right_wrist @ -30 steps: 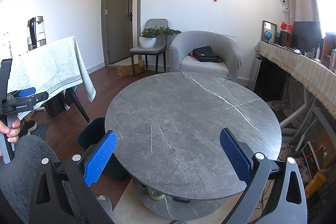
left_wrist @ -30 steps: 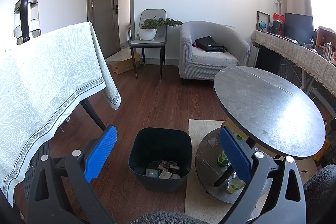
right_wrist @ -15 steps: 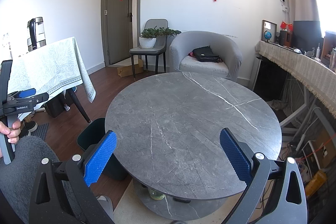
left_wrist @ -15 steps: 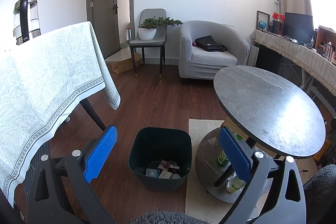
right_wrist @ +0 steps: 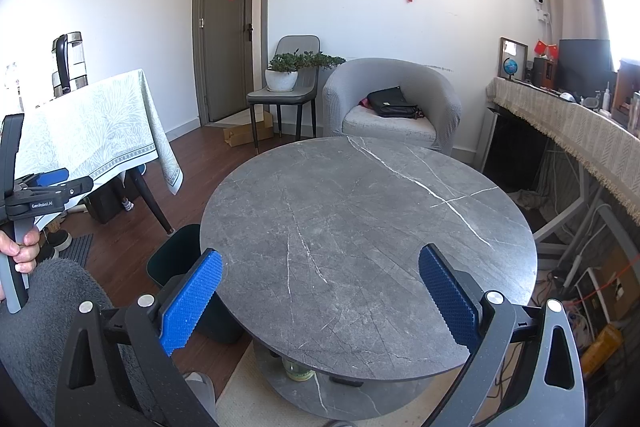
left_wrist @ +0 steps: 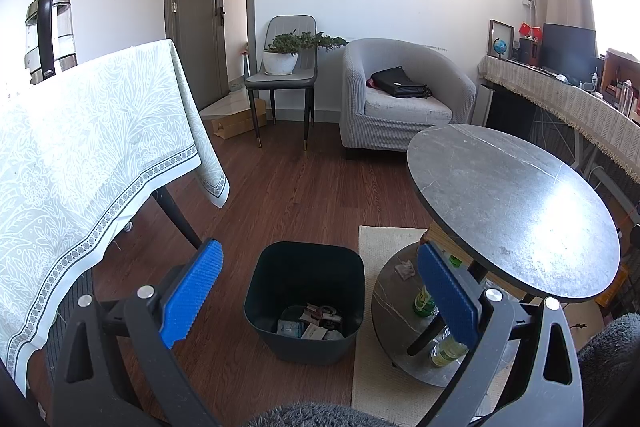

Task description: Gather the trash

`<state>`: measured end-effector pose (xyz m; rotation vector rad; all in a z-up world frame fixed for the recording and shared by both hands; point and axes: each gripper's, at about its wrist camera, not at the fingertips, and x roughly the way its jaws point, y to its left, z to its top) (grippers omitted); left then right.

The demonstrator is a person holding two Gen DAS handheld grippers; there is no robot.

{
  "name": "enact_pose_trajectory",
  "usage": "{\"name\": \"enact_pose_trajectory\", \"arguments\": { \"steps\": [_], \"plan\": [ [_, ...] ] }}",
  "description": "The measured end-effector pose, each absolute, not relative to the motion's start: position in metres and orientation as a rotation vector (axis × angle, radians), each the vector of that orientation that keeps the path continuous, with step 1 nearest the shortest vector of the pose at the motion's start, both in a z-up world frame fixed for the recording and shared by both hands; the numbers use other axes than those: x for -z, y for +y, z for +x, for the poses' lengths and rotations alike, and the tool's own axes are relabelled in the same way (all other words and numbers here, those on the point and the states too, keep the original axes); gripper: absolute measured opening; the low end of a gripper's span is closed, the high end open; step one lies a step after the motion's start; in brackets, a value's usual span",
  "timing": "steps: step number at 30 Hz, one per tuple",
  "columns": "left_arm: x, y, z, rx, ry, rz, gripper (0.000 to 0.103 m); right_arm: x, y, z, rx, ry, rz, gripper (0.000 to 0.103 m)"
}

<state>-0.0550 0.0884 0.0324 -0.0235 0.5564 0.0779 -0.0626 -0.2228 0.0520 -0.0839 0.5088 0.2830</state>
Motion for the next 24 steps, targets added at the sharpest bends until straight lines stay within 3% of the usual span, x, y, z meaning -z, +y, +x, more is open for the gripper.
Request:
{"name": "enact_pose_trajectory", "arguments": {
  "steps": [24],
  "plan": [
    [-0.0296, 0.0893, -0.0549, -0.077, 0.558, -0.029, 0.100, -0.0498, -0.2217, -0.0638, -0.282, 0.511, -0.089, 0.099]
  ]
}}
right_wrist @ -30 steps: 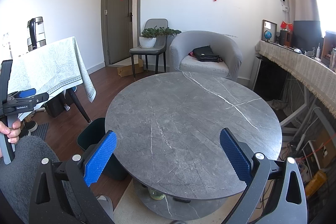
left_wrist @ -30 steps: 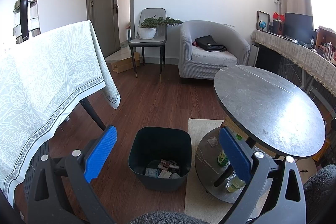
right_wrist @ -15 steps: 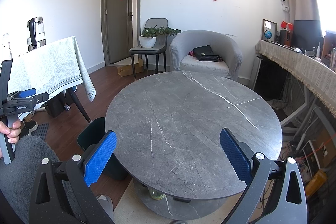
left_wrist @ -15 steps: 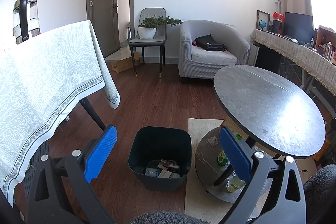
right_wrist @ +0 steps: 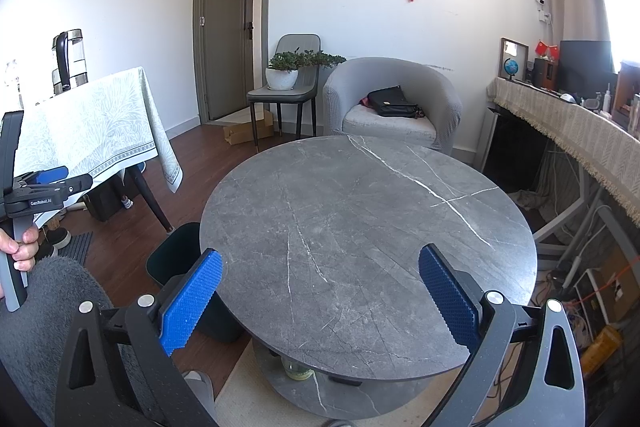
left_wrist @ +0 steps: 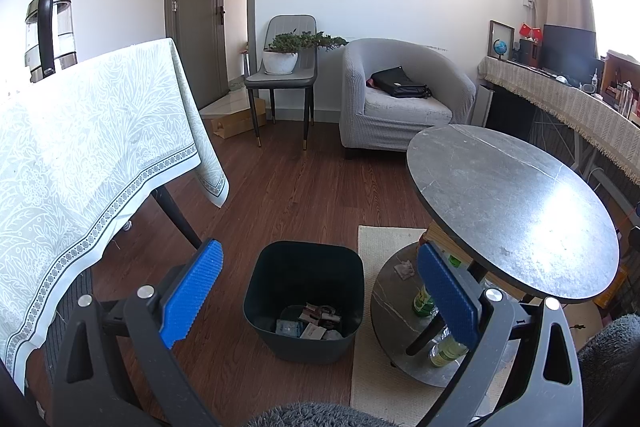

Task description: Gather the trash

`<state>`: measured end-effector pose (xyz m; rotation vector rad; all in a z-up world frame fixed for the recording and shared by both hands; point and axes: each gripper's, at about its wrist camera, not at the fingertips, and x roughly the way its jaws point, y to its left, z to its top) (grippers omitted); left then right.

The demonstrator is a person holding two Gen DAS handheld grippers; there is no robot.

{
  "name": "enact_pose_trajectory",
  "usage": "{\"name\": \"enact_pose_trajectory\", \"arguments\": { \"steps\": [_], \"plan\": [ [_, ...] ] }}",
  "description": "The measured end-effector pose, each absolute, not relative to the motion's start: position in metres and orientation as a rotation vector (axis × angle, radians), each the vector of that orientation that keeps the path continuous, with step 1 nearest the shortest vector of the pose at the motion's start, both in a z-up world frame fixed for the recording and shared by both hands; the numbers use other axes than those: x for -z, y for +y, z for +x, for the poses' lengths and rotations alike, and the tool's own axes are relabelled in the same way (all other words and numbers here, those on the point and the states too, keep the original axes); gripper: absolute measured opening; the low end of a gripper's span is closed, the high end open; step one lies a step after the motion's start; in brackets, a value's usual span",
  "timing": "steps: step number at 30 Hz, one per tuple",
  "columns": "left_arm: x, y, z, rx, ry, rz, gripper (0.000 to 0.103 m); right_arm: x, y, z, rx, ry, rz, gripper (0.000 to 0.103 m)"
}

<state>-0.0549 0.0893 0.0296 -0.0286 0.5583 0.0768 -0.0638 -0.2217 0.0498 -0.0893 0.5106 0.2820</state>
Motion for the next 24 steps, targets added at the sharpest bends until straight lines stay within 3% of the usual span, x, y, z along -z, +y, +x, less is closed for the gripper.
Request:
{"name": "enact_pose_trajectory", "arguments": {
  "steps": [24],
  "plan": [
    [-0.0284, 0.0899, -0.0551, -0.086, 0.568, -0.033, 0.100, -0.0504, -0.2215, -0.0637, -0.282, 0.511, -0.092, 0.099]
  ]
}}
